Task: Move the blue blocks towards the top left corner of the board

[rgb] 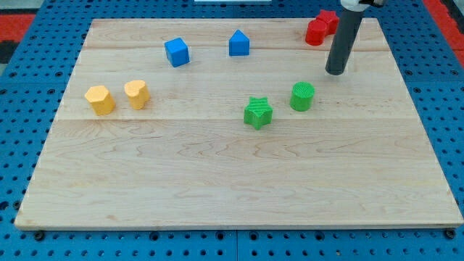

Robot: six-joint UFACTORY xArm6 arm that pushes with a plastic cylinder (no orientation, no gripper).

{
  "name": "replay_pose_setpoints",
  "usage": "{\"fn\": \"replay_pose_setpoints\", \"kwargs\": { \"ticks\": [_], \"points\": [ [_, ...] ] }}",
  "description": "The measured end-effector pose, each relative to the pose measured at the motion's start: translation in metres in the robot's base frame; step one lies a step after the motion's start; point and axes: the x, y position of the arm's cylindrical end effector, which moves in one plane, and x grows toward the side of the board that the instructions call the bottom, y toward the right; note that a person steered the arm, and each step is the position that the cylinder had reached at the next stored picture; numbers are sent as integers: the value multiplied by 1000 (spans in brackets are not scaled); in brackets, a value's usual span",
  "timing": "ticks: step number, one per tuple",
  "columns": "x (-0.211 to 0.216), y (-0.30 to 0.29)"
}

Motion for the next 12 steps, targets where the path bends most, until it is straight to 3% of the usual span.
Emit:
{"fn": "replay_pose_setpoints", "kwargs": {
  "ticks": [6, 8, 9, 12],
  "points": [
    [-26, -34],
    [-27, -105],
    [-48, -152],
    [-37, -298]
  ]
}}
